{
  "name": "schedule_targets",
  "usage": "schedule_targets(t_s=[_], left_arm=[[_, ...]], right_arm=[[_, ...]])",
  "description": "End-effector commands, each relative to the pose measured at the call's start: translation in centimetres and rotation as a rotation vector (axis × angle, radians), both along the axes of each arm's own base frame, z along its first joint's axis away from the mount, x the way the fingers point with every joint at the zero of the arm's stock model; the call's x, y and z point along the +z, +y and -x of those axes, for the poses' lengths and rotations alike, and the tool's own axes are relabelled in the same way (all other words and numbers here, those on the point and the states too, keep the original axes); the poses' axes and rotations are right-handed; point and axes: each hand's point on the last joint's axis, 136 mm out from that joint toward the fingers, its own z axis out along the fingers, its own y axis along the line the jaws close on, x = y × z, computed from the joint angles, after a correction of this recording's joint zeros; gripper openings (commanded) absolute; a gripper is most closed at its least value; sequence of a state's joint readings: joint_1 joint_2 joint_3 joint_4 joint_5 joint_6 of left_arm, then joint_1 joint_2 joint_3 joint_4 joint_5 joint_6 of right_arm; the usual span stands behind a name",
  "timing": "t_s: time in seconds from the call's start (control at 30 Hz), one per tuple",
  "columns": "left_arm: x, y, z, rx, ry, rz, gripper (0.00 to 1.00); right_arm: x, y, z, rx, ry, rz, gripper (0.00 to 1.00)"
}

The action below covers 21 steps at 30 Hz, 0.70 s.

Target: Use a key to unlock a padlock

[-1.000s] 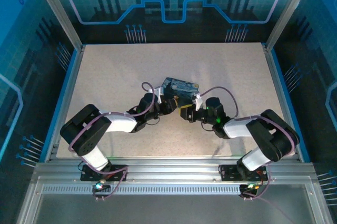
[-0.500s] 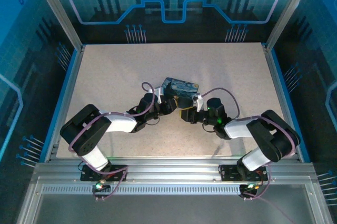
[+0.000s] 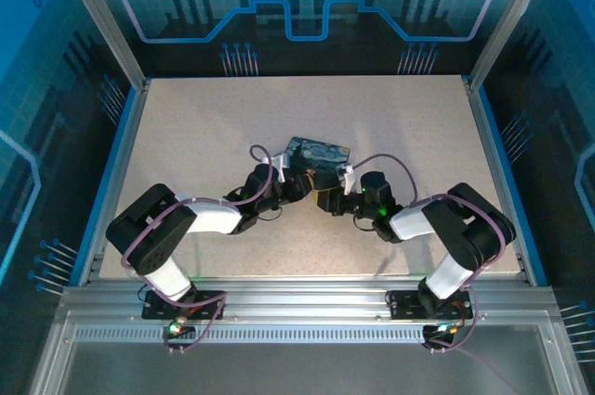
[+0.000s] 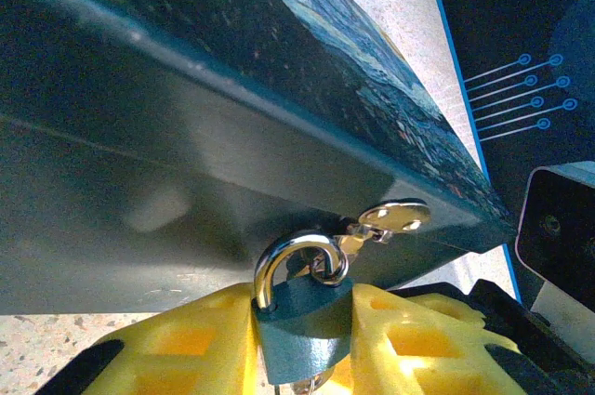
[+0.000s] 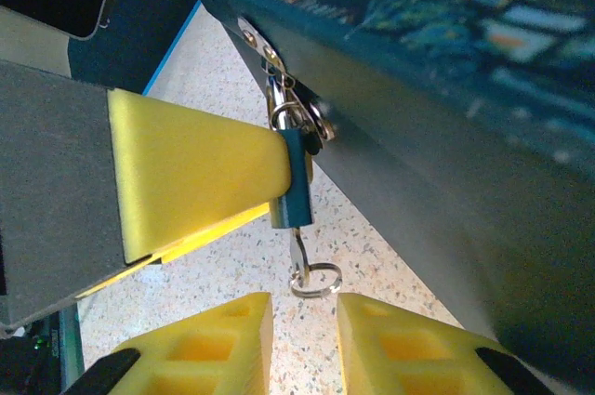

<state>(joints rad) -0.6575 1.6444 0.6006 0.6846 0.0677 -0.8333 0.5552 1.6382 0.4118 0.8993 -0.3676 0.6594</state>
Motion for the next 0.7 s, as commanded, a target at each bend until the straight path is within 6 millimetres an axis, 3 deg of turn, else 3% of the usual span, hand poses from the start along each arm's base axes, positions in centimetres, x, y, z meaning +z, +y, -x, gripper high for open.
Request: schedule_targets(t_s=[0.0,0.57,0.67], left_arm=[[2.1,-1.1,-0.3,-0.026,-0.041,0.047,0.28],[2.1,-1.1,-0.3,-0.025,-0.043,0.049,0.28],[2.2,-1.1,-0.3,-0.025,-0.044,0.051,0.28]], right_arm=[[1.7,0.9,-1.0,-0.004,-0.059,-0.038,0.25],[0.9,1.3,-0.9,-0.004,-0.041,-0.026,0.15],[0.8,1.3,-1.0,-0.006,-0.039,-0.027,0.09]])
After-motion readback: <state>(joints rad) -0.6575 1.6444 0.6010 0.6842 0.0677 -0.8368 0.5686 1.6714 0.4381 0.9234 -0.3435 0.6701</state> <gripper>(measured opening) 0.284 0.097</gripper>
